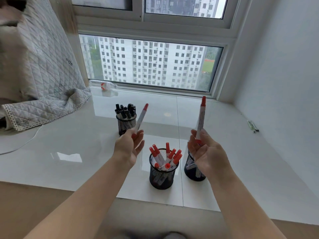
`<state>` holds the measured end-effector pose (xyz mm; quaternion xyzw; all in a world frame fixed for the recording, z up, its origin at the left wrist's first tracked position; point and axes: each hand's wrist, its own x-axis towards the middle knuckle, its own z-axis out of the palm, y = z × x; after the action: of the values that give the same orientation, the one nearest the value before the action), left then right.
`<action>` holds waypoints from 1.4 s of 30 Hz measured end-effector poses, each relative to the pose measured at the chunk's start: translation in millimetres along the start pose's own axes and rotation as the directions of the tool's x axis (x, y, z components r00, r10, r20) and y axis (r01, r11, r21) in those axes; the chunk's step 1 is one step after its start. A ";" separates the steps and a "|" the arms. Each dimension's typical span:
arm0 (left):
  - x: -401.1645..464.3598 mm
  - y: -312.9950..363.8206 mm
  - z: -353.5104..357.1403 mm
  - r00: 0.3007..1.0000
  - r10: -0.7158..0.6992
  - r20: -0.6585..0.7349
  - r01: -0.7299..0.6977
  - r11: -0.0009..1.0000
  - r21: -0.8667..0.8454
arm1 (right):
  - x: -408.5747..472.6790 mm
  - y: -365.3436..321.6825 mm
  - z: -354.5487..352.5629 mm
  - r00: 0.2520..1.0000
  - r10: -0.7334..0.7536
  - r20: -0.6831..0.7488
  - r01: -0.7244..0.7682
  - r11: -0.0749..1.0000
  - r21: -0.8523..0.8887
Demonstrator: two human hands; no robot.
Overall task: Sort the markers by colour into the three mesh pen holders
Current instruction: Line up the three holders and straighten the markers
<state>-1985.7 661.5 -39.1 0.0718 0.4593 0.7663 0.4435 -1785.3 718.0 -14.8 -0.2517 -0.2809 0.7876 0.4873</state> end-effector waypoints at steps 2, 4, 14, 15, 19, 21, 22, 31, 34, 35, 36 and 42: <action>-2.3 -5.9 -1.5 0.997 -0.028 0.069 0.028 1.000 -0.004 | -0.3 4.7 -0.6 0.999 -0.007 0.046 0.011 0.997 -0.075; -3.6 -10.5 -4.4 0.989 0.003 0.149 -0.016 0.997 0.080 | 0.2 8.0 -2.8 0.998 -0.032 0.062 0.040 0.990 -0.132; -7.0 -26.2 -23.7 0.850 0.386 0.358 -0.520 0.506 0.688 | -5.8 39.1 -20.4 0.915 -0.363 0.175 0.308 0.350 -0.885; -7.6 -27.8 -23.7 0.833 0.413 0.369 -0.540 0.457 0.707 | -5.9 40.8 -19.8 0.896 -0.406 0.180 0.329 0.333 -0.884; -10.0 -33.1 -25.7 0.793 0.420 0.442 -0.596 0.380 0.707 | -7.6 48.3 -21.6 0.852 -0.414 0.321 0.417 0.166 -0.893; -8.9 -34.9 -27.9 0.794 0.394 0.464 -0.594 0.335 0.732 | -8.3 53.4 -26.3 0.850 -0.378 0.368 0.429 0.089 -0.899; -8.1 -35.3 -28.4 0.798 0.387 0.462 -0.587 0.329 0.740 | -8.2 55.5 -28.3 0.855 -0.365 0.369 0.421 0.071 -0.905; -8.6 -33.7 -16.5 0.802 0.347 0.486 -0.571 0.208 0.794 | -6.5 56.6 -22.8 0.838 -0.415 0.355 0.407 0.043 -0.912; -9.1 -31.9 -16.8 0.763 0.462 0.452 -0.577 0.169 0.799 | -7.9 56.4 -21.9 0.819 -0.380 0.431 0.458 -0.023 -0.889; -10.1 -32.2 -17.4 0.742 0.486 0.462 -0.590 0.145 0.794 | -8.2 57.4 -22.7 0.819 -0.352 0.454 0.467 -0.054 -0.883; -11.6 -32.9 -18.1 0.723 0.500 0.477 -0.602 0.118 0.790 | -8.3 58.6 -23.8 0.820 -0.324 0.471 0.472 -0.082 -0.878; -12.4 -32.4 -22.4 0.624 0.536 0.568 -0.658 -0.030 0.752 | -7.8 65.5 -28.3 0.840 -0.167 0.516 0.488 -0.183 -0.853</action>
<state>-1970.1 643.9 -73.0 0.5429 0.7047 0.4552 -0.0385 -1804.2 692.4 -79.1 -0.3505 -0.8665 0.1936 0.2981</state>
